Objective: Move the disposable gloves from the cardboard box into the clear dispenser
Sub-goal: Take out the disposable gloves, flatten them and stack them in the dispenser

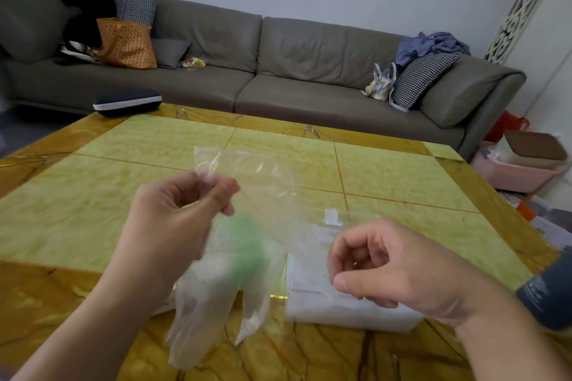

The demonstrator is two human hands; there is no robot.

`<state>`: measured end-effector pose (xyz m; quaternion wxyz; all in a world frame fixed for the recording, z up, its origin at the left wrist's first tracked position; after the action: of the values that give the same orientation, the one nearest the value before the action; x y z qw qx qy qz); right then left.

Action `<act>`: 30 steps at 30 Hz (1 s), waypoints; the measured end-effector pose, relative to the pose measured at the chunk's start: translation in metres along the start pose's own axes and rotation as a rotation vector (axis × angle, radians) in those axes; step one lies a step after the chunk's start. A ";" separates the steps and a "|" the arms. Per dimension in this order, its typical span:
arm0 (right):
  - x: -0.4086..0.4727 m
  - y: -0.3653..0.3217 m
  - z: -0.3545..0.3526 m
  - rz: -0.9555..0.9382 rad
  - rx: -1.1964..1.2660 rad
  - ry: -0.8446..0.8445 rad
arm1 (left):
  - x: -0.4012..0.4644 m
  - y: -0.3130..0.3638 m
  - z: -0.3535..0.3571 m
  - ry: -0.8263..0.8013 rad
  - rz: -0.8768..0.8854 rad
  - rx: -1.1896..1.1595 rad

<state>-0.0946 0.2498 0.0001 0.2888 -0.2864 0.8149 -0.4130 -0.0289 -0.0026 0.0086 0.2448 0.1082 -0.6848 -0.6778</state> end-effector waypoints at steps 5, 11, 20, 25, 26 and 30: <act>-0.001 -0.010 -0.008 -0.105 0.133 0.210 | -0.006 0.004 0.014 -0.105 0.024 0.021; 0.013 -0.034 0.003 -0.214 -0.039 0.328 | -0.019 0.006 0.045 -0.417 -0.063 0.141; -0.011 0.027 -0.061 -0.032 0.262 0.794 | 0.018 -0.015 -0.002 0.020 -0.146 -0.119; -0.014 0.058 -0.062 0.087 0.279 0.878 | -0.005 0.030 0.026 0.124 0.344 0.195; -0.013 0.062 -0.061 0.108 0.266 0.868 | -0.016 0.047 0.049 0.042 0.471 0.277; -0.011 0.066 -0.055 0.161 0.138 0.829 | -0.032 0.056 0.142 -0.358 0.601 0.596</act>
<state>-0.1407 0.3182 -0.0258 -0.0133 -0.0116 0.8522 -0.5230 -0.0592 0.1401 0.0629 0.2664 -0.1482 -0.8824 -0.3583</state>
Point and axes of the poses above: each hand's wrist, its own x-axis towards the middle knuckle, its own z-axis out of the palm, y = z × x, the point moved 6 cm from there along x, towards the middle knuckle, and after that the axes turned 6 degrees about -x, right-handed, at the moved point
